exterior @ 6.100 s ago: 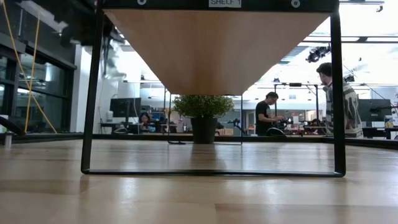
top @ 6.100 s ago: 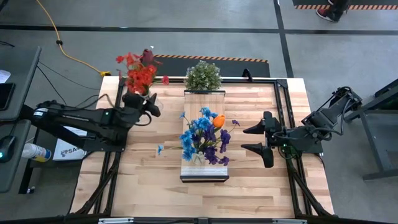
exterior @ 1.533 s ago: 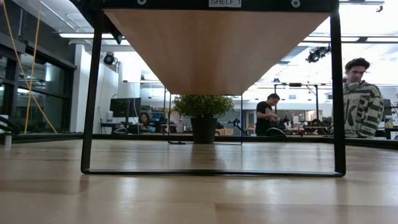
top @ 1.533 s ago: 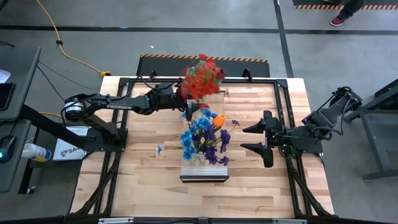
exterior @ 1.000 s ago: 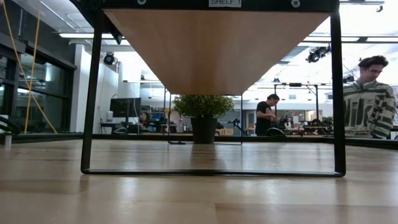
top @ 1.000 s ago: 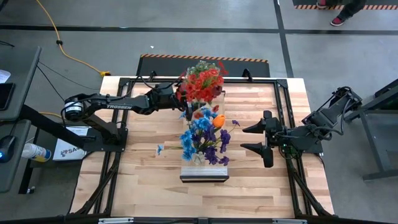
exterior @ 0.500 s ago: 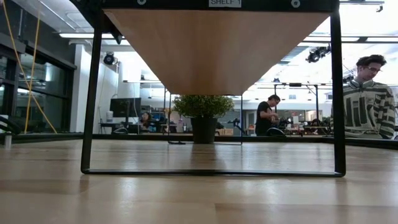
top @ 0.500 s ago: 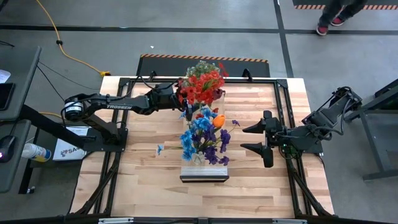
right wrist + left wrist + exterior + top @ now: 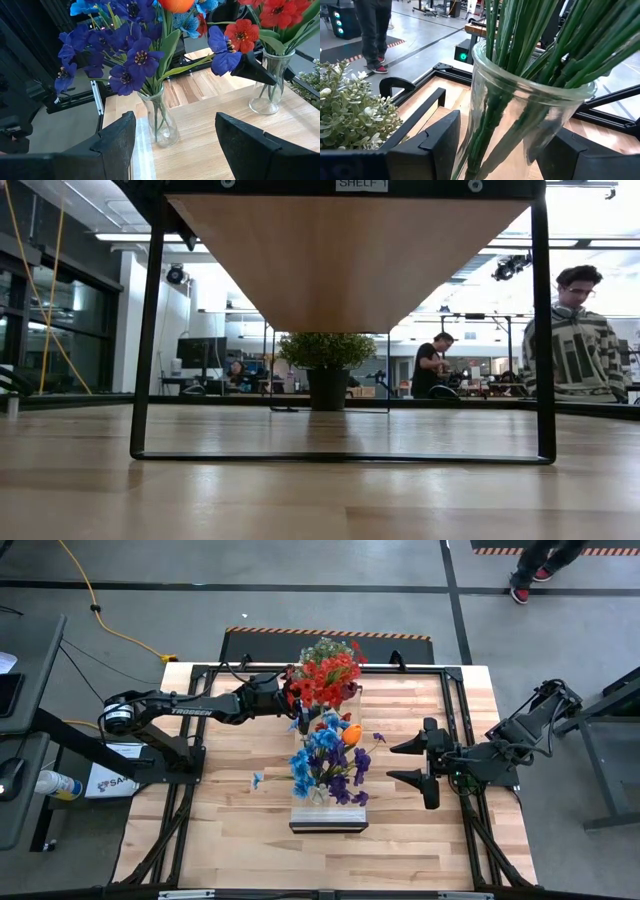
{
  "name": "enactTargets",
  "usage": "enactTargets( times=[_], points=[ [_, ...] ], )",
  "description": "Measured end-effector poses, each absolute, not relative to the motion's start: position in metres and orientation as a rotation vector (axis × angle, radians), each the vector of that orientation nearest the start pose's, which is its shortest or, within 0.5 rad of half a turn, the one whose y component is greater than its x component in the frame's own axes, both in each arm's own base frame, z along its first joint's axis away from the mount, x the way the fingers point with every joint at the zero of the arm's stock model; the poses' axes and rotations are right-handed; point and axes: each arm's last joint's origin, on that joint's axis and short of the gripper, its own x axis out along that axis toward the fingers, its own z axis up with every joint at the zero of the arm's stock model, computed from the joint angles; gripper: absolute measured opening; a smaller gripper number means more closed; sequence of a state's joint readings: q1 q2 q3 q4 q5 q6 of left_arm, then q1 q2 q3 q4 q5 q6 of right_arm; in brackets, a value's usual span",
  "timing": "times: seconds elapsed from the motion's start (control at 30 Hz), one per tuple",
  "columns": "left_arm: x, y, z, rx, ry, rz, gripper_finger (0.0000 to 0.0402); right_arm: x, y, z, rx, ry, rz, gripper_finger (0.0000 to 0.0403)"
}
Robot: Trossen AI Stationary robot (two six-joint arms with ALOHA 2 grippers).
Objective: Pick and place flowers into a vace then onto a shelf
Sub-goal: Put the left transparent vase on the shelf
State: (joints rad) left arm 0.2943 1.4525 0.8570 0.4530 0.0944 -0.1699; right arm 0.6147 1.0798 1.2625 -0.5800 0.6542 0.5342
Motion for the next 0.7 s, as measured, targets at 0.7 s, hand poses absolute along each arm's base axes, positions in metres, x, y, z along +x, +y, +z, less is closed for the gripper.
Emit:
enactTargets(
  times=[0.7],
  points=[
    [0.3072, 0.0903, 0.261, -0.196, 0.16, 0.213, 0.0349, 0.181, 0.1066, 0.4046, 0.296, 0.304, -0.11, 0.0261]
  ],
)
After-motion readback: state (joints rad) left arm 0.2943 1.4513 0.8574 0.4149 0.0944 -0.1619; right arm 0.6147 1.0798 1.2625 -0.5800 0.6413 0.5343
